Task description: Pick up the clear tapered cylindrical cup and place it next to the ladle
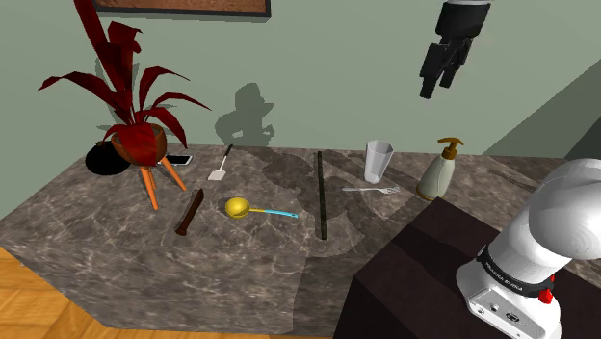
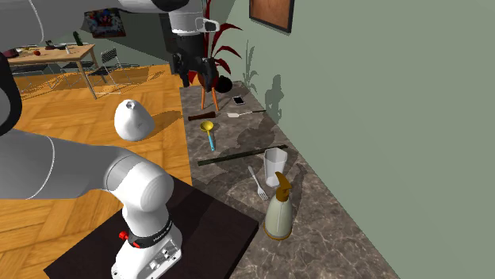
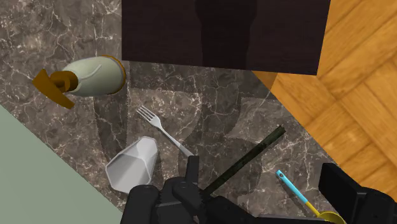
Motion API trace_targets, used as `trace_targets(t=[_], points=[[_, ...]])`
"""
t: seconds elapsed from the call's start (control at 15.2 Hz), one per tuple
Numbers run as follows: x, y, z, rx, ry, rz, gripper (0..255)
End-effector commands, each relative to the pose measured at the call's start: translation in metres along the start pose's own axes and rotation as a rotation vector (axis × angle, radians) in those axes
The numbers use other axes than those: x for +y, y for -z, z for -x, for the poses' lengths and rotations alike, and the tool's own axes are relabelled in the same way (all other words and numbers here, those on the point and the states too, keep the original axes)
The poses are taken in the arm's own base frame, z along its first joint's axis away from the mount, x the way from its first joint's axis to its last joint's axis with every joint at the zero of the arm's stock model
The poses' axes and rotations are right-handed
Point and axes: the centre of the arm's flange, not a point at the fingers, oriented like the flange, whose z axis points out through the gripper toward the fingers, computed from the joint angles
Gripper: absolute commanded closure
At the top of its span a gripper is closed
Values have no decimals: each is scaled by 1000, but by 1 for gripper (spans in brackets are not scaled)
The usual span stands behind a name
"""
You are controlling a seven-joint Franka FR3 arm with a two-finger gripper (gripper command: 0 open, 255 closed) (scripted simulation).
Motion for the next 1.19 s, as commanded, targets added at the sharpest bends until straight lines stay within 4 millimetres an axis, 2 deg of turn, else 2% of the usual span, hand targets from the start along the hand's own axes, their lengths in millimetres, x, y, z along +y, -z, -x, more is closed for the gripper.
trace_targets(t=[0.0,1.12], points=[[0,0,0,0,0,0,0],[73,-175,-119,-18,-39,42,0]])
